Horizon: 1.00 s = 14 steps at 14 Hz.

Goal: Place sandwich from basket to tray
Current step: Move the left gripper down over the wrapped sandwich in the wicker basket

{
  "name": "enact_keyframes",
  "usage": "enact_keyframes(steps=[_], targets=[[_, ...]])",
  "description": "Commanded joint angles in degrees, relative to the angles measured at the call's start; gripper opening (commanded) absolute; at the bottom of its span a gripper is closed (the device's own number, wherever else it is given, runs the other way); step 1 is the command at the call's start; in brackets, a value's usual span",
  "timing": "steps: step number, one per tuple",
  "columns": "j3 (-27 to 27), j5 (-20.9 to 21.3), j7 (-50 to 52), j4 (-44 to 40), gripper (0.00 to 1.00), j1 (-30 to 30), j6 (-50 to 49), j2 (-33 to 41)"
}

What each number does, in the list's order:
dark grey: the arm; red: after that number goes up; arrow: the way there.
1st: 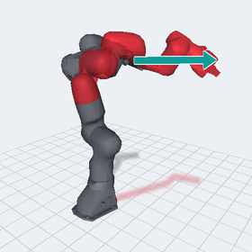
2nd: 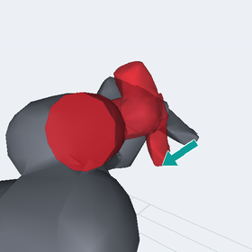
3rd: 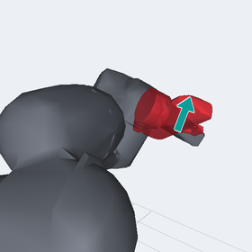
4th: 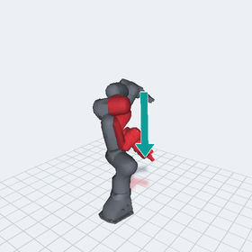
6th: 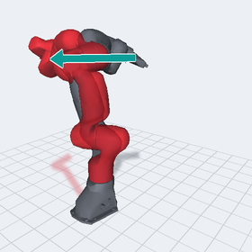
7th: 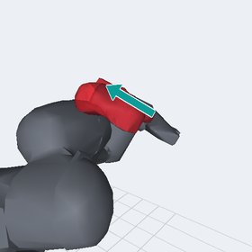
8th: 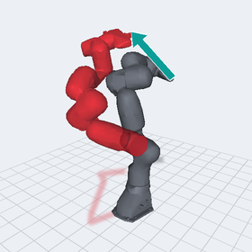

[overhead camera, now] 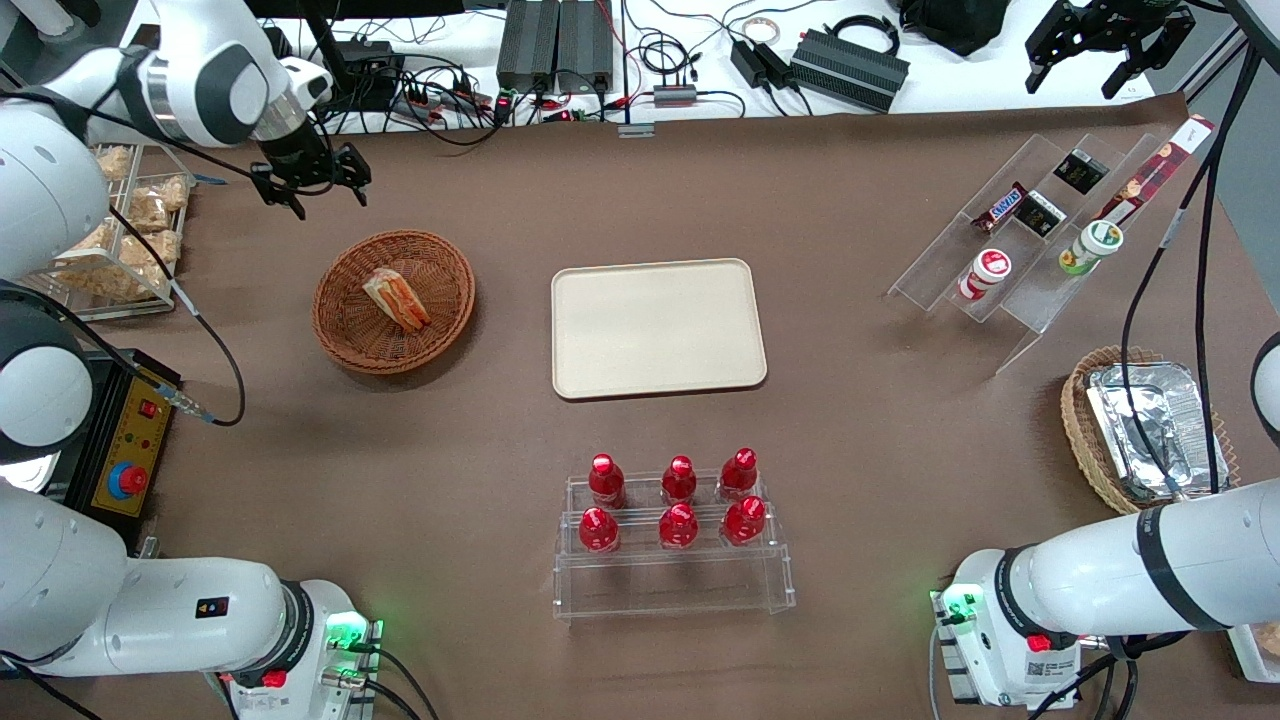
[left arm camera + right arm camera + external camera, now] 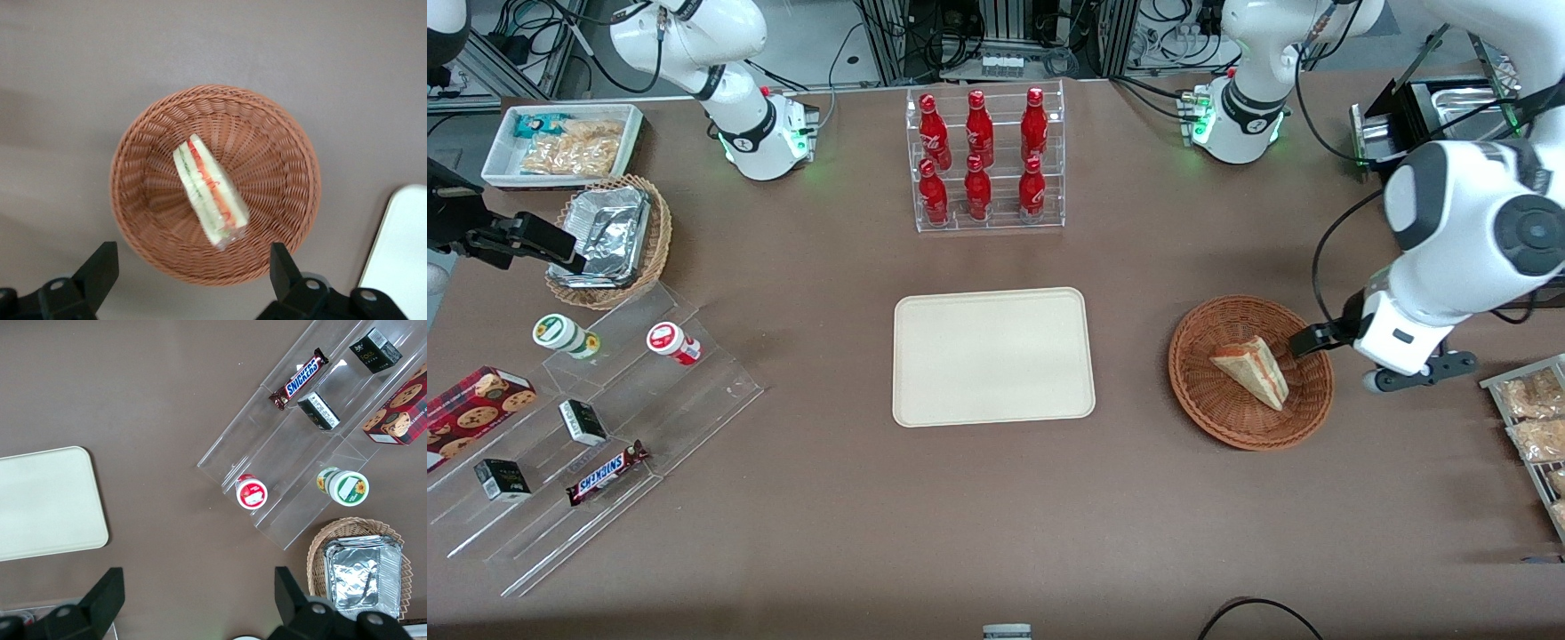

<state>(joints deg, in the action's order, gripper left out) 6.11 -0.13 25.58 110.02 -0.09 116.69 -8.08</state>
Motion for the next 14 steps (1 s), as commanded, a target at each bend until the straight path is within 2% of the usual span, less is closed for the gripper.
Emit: enact_keyframes(steps=[1, 5, 10, 14], targets=[[-0.04, -0.40, 16.64, 5.90, 1.00, -1.23, 5.47, 2.63], [0.13, -0.57, 27.75, 9.59, 1.00, -2.20, 9.77, 1.75], [0.13, -1.01, 35.49, 13.46, 1.00, -2.20, 15.75, -0.97], [0.13, -1.10, 35.86, 17.24, 1.00, -2.20, 21.11, -2.29]])
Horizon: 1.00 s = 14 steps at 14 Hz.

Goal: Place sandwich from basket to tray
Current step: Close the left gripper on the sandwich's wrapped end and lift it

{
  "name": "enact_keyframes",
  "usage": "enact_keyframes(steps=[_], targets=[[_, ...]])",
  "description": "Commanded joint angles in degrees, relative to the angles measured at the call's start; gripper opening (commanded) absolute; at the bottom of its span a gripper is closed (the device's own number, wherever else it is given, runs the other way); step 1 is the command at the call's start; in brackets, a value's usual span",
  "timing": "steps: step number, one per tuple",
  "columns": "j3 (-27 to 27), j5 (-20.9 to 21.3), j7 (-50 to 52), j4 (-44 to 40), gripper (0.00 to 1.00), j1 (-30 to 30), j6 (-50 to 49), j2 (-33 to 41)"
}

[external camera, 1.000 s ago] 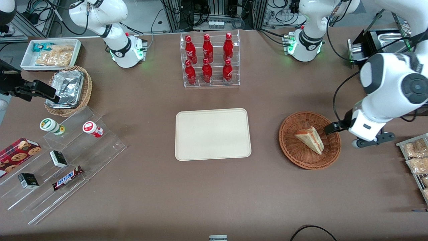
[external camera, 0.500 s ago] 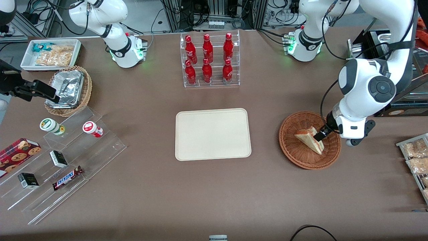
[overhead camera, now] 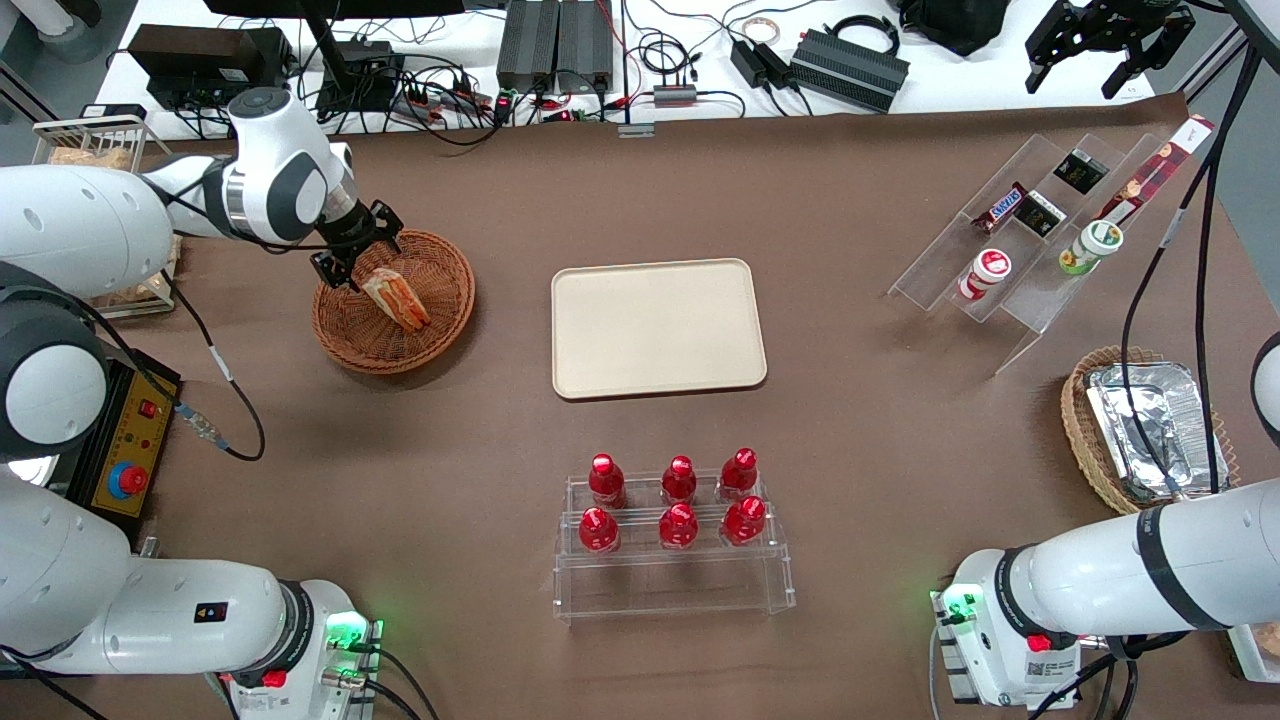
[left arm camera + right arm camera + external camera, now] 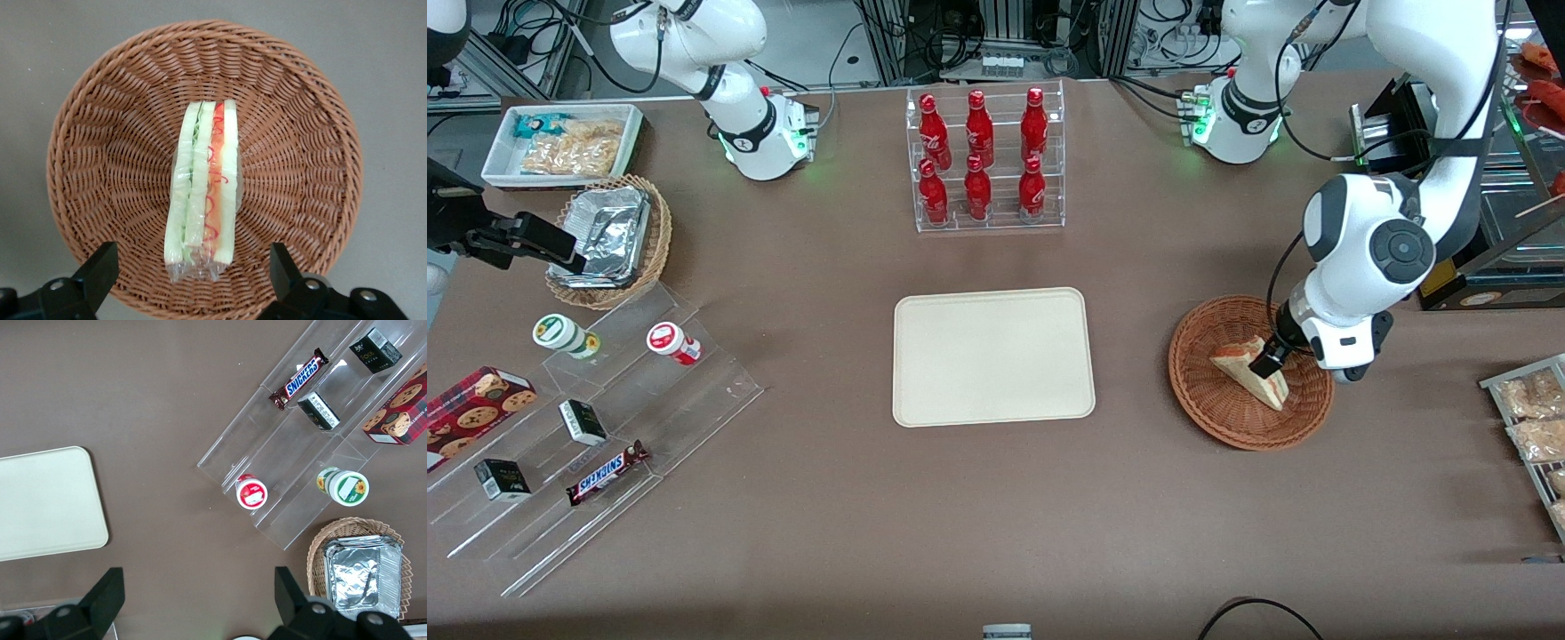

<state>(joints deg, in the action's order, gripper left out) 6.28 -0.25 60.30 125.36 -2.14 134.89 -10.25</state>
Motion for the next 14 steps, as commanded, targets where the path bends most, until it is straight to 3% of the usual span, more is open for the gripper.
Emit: enact_keyframes(steps=[1, 5, 6, 7, 8, 9, 12, 14], targets=[[-0.04, -0.98, 1.13, 1.82, 1.00, -0.23, 3.88, -1.25], [-0.04, -0.98, 1.13, 1.82, 1.00, -0.59, 7.40, -4.25], [-0.04, -0.98, 1.13, 1.64, 0.91, -0.59, 8.10, -4.86], [-0.04, -0.98, 1.13, 1.64, 0.61, -0.59, 8.11, -5.04], [-0.04, -0.98, 0.87, 1.64, 0.23, -0.67, 8.11, -5.22], [-0.04, -0.98, 0.70, 1.47, 0.10, -0.67, 8.11, -5.48], [-0.04, -0.98, 0.08, 0.42, 0.06, -0.67, 7.06, -4.09], [-0.04, -0.46, -0.53, -3.26, 0.06, -0.59, -2.20, -0.14]])
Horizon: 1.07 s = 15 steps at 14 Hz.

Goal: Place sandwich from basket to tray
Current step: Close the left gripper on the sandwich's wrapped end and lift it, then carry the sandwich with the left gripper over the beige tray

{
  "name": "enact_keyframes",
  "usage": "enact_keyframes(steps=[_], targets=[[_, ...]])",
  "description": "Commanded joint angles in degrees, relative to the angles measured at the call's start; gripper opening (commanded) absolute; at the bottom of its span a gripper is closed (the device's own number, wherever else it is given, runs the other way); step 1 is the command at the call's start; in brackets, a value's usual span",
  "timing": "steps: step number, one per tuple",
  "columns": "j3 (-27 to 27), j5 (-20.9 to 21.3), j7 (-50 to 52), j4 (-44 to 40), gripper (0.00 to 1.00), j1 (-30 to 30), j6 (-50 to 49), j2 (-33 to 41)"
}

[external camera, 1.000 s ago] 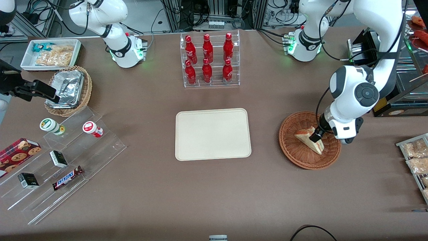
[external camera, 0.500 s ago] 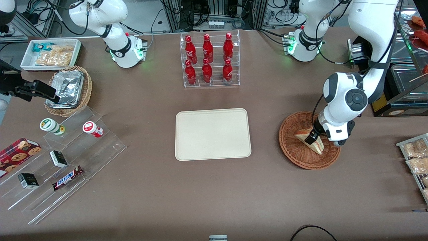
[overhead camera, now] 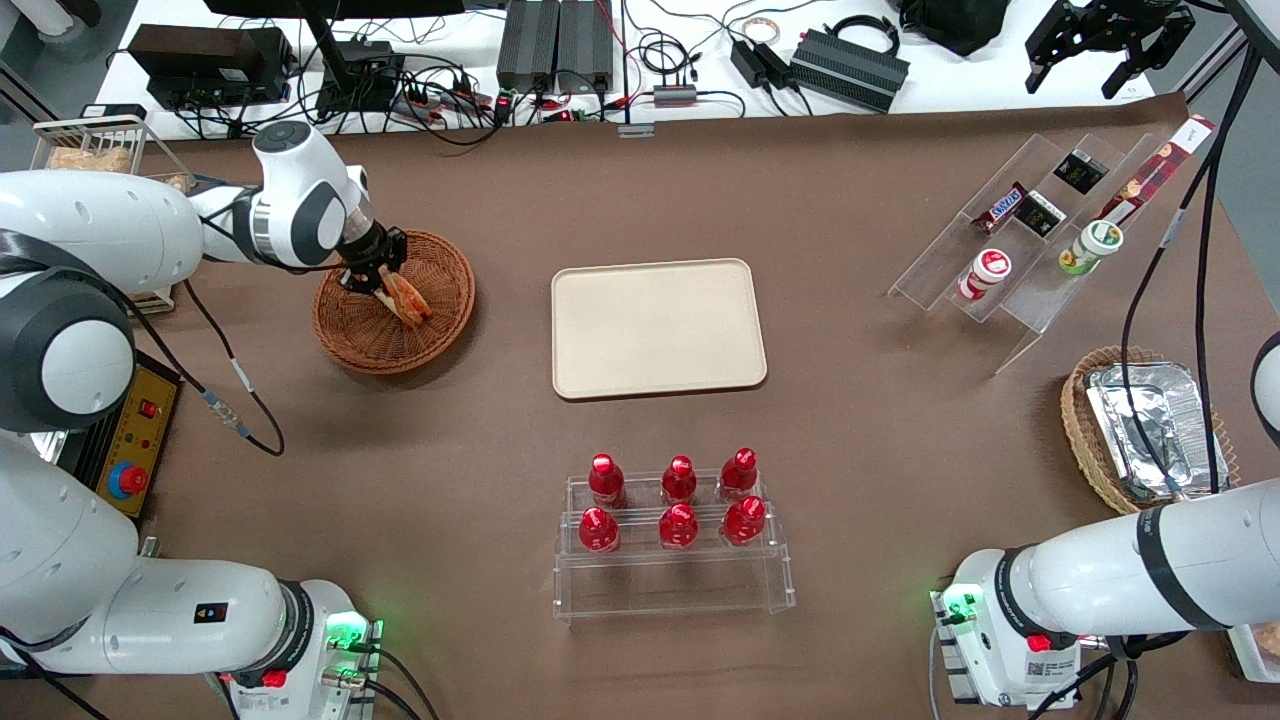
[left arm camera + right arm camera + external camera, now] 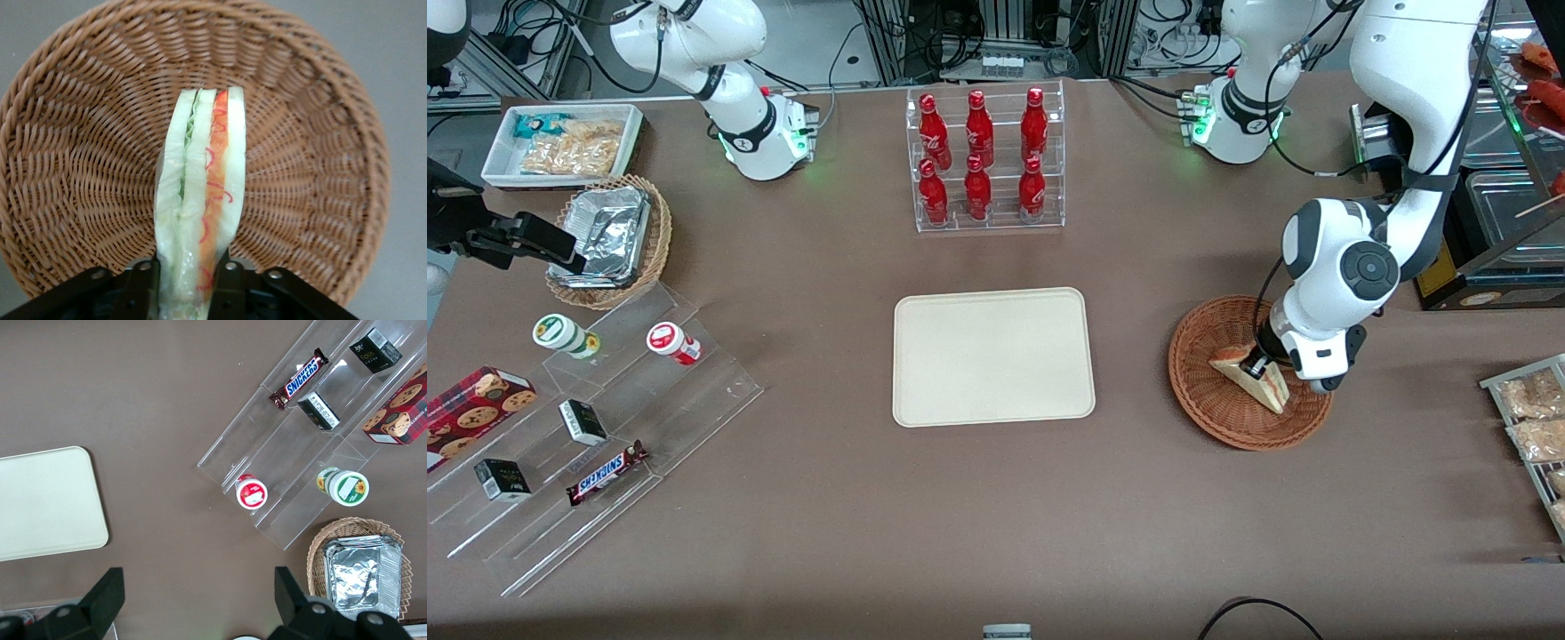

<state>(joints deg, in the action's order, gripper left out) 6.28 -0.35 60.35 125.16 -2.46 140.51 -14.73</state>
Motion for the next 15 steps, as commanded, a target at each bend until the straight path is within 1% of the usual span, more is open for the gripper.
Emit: enact_keyframes(steps=[1, 3, 4, 6, 7, 9, 13, 15], targets=[[-0.04, -0.36, -2.33, -6.21, 0.06, -0.35, -14.41, 5.49], [0.05, -0.36, -3.57, -15.43, 0.06, -2.18, -27.42, 6.73], [0.05, -0.36, -3.58, -19.74, 0.06, -3.76, -31.66, 6.30], [0.05, -0.53, -3.14, -26.87, 0.06, -8.15, -35.91, 4.55], [0.13, -0.62, -3.31, -28.73, 0.06, -10.52, -36.01, 3.67], [0.22, -0.97, -3.49, -29.80, 0.06, -15.62, -35.31, 1.83], [0.31, -0.54, -1.30, -40.15, 0.08, -26.86, -35.22, -8.79], [0.40, -0.62, -1.29, -42.80, 0.08, -29.69, -33.30, -12.58]])
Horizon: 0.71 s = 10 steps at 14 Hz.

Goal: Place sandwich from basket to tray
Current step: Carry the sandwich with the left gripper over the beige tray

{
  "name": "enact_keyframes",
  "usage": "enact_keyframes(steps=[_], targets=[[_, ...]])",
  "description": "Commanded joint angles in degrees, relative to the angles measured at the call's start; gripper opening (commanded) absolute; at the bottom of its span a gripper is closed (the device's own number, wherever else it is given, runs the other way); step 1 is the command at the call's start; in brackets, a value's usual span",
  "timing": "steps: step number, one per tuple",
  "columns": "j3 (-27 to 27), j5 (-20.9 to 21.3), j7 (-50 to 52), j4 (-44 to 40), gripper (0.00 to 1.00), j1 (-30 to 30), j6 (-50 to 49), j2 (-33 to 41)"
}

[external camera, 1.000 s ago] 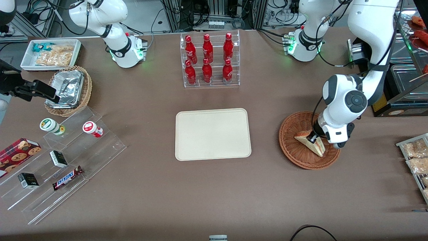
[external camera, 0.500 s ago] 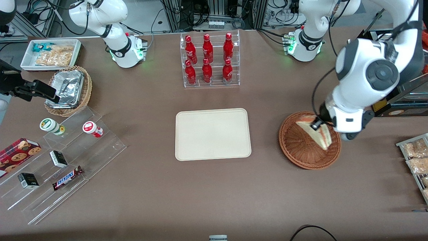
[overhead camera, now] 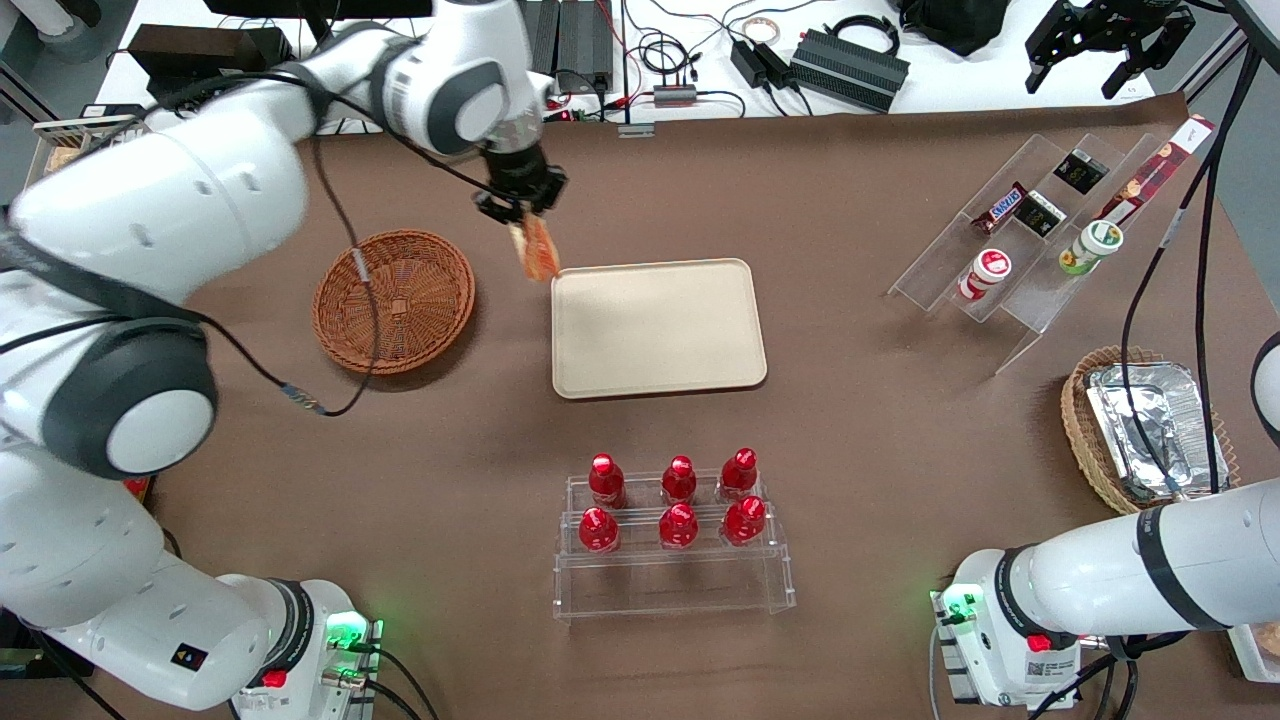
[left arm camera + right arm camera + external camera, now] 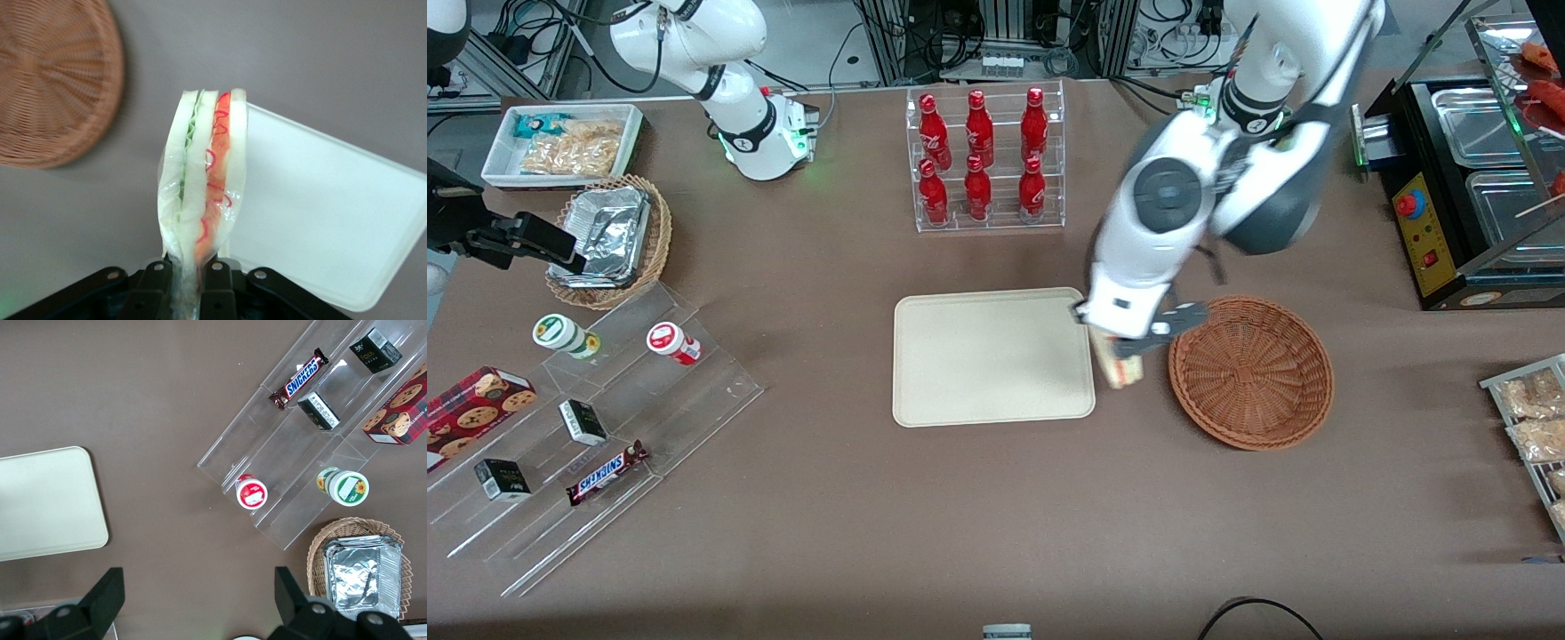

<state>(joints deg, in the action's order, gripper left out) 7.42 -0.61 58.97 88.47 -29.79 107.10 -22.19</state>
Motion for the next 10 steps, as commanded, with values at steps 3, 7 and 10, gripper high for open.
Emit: enact_keyframes(steps=[3, 7, 10], targets=[[-0.83, -0.09, -0.17, -6.21, 0.10, -7.55, 6.00, -10.05], [-0.83, 1.93, -1.49, -6.21, 0.10, -10.99, 11.19, -14.97], [-0.74, 1.93, -3.68, -5.95, 0.11, -12.57, 12.43, -16.92]])
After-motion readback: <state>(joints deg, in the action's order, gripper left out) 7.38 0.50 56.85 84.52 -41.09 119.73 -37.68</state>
